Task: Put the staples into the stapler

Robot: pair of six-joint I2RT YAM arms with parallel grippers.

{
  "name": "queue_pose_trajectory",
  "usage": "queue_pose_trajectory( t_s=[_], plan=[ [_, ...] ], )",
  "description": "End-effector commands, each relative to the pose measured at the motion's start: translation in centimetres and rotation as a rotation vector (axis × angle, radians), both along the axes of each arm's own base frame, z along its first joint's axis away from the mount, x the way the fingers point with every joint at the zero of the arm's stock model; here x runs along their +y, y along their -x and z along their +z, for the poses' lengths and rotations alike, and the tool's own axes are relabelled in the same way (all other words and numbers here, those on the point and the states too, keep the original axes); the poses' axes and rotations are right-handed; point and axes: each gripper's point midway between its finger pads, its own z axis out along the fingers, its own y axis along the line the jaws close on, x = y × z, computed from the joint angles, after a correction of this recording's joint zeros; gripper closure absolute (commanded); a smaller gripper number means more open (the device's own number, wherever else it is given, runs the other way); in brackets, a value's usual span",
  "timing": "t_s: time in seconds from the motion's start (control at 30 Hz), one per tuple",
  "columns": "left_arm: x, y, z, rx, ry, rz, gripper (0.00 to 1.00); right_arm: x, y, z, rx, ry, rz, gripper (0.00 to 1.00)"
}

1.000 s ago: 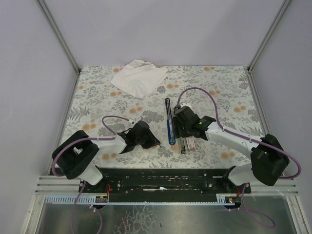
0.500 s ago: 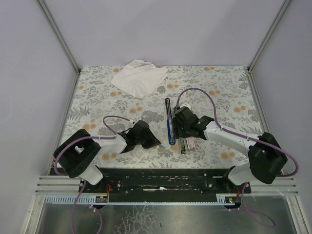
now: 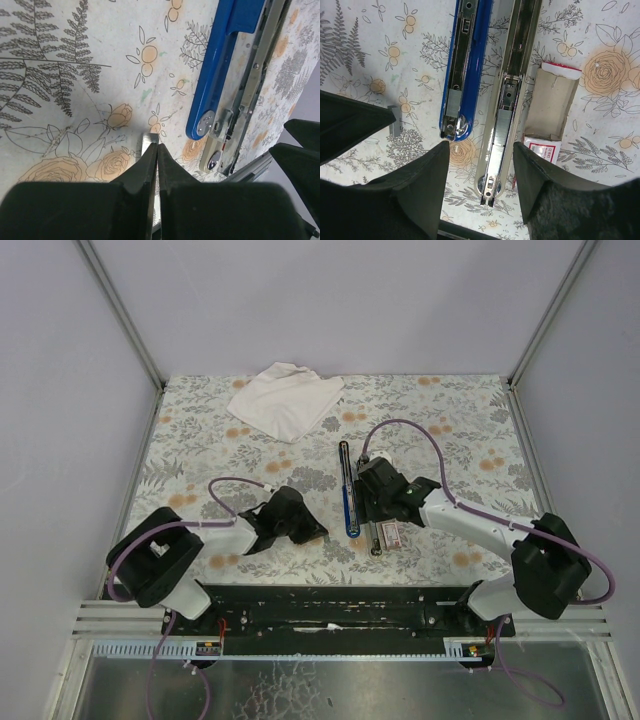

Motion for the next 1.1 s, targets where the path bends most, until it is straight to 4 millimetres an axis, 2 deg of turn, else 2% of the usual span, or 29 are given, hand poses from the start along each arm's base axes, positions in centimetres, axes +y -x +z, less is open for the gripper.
queue_pose_trajectory(
  t_s=[0.0,0.27,0.43,0.57,0.7,0.83,0.93,1.07],
  plan=[
    [-0.4,-0.7,2.4,-0.101,0.054,-0.025,1.00,0.5,-0.6,2.7,-0.062,-0.066,0.014,0.39],
    [-0.1,-0.5,5.8,-0.238,0.110,-0.063,1.00,2.9,0.6,3.8,-0.076,-0.224,0.121,0.36],
    [2.0,-0.6,4.7,-0.201,0.017,-0.025,0.99,3.3,1.0,2.9,-0.056,-0.223,0.169,0.34],
    [3.0,-0.6,3.8,-0.160,-0.042,-0.010,0.80,3.4,1.0,1.6,-0.024,-0.152,0.134,0.35],
    [4.0,-0.7,3.5,-0.153,-0.051,0.038,0.60,5.2,1.7,1.3,-0.041,-0.110,0.149,0.35],
    [5.3,-1.0,3.9,-0.174,-0.051,0.074,0.42,6.7,1.6,0.6,-0.039,-0.077,0.152,0.39],
    [6.4,-1.4,4.0,-0.186,-0.066,0.091,0.35,8.0,1.4,0.3,-0.039,-0.061,0.170,0.41],
    [7.8,-2.0,4.2,-0.194,-0.075,0.103,0.32,9.1,1.1,-0.6,-0.028,-0.033,0.178,0.46]
  ],
)
